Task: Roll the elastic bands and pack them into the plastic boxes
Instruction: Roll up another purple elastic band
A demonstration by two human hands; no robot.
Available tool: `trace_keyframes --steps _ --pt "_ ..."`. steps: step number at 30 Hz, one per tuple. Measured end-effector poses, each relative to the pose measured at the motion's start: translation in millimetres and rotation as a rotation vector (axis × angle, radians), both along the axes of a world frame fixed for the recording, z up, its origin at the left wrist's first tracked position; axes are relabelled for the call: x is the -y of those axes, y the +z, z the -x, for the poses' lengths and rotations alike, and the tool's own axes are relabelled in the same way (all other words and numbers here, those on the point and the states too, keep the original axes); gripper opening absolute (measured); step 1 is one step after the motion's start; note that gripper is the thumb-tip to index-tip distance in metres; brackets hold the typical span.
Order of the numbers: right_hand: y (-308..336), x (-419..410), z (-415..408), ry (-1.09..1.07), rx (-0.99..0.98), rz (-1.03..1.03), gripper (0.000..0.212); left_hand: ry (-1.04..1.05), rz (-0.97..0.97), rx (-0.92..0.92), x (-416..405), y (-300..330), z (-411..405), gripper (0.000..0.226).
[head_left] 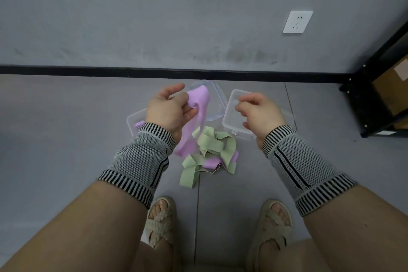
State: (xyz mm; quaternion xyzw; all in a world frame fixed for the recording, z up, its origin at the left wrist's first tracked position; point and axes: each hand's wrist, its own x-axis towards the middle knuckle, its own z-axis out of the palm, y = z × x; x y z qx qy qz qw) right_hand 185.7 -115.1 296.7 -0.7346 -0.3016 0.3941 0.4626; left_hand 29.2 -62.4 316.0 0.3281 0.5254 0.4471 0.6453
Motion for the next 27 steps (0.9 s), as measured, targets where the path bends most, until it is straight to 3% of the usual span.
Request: trace_keyframes --steps 4,9,14,19,24,27 --pt "4 3 13 0.221 -0.02 -0.036 0.028 -0.033 0.006 -0.019 1 1 -3 0.021" --pt "3 3 19 0.298 -0.073 -0.077 0.044 -0.091 -0.01 -0.013 1 3 0 0.016" --pt "4 3 20 0.282 -0.072 -0.114 0.02 -0.139 -0.05 -0.096 1 0 -1 0.017" --pt "2 3 17 0.232 -0.048 -0.126 0.032 -0.154 -0.053 -0.107 2 2 -2 0.018" --pt "9 4 18 0.185 -0.09 -0.229 0.017 -0.21 -0.108 -0.166 7 4 -4 0.017" --pt "8 4 19 0.17 -0.054 -0.275 0.03 -0.237 -0.127 -0.202 8 3 -5 0.016"
